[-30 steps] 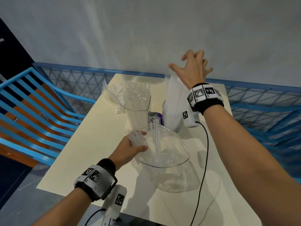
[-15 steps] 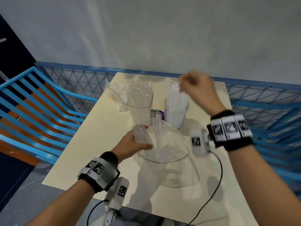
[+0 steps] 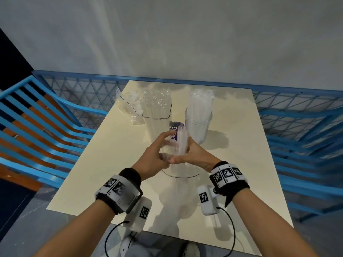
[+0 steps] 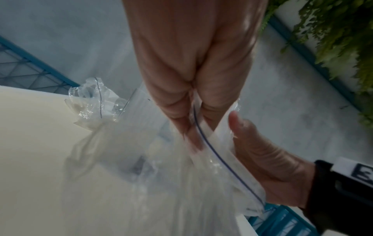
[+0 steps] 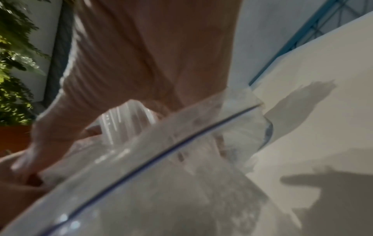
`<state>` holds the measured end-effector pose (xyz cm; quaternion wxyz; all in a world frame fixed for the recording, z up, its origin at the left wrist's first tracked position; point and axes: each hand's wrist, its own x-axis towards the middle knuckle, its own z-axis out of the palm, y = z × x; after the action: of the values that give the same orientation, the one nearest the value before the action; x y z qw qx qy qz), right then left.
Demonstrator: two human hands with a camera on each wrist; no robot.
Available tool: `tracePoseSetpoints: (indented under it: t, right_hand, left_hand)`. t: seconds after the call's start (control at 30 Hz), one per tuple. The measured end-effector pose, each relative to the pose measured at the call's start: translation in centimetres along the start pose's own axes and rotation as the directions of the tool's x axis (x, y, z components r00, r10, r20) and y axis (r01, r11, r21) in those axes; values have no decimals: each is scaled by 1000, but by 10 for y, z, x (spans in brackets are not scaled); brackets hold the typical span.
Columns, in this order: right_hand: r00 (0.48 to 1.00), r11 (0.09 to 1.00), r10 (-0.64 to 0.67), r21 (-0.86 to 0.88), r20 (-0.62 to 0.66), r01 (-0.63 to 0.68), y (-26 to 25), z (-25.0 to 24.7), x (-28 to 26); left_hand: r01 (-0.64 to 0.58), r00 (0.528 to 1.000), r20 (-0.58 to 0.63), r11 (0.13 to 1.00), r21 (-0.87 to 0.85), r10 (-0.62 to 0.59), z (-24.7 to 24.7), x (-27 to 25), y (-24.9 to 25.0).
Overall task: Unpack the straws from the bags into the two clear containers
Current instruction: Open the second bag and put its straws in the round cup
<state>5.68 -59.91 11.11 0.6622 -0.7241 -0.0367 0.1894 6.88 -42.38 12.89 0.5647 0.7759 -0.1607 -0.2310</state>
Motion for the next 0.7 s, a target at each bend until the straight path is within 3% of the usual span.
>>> tracePoseSetpoints:
  t: [0.1, 0.3, 0.43, 0.6, 0.7]
  right_hand:
    - [999, 999, 7, 47, -52, -5, 3, -1, 1]
    - [941, 958, -23, 262, -338, 117, 0, -2, 10]
    - [920, 921, -44, 340, -389, 188, -6, -11, 15]
    - [956, 994, -29, 93, -293, 58, -13, 3, 28]
    - [970, 997, -52, -68, -236, 37, -15, 19, 34]
  left_hand:
    - [-14, 998, -63, 998, 56, 17, 0, 1, 0]
    - [73, 981, -186, 989, 132, -47, -14, 3, -5]
    - [96, 978, -196, 990, 99, -75, -25, 0, -9]
    - [84, 981, -162, 986, -141, -106, -29, 5, -9]
    - [75, 986, -135, 981, -180, -101, -35, 7, -8]
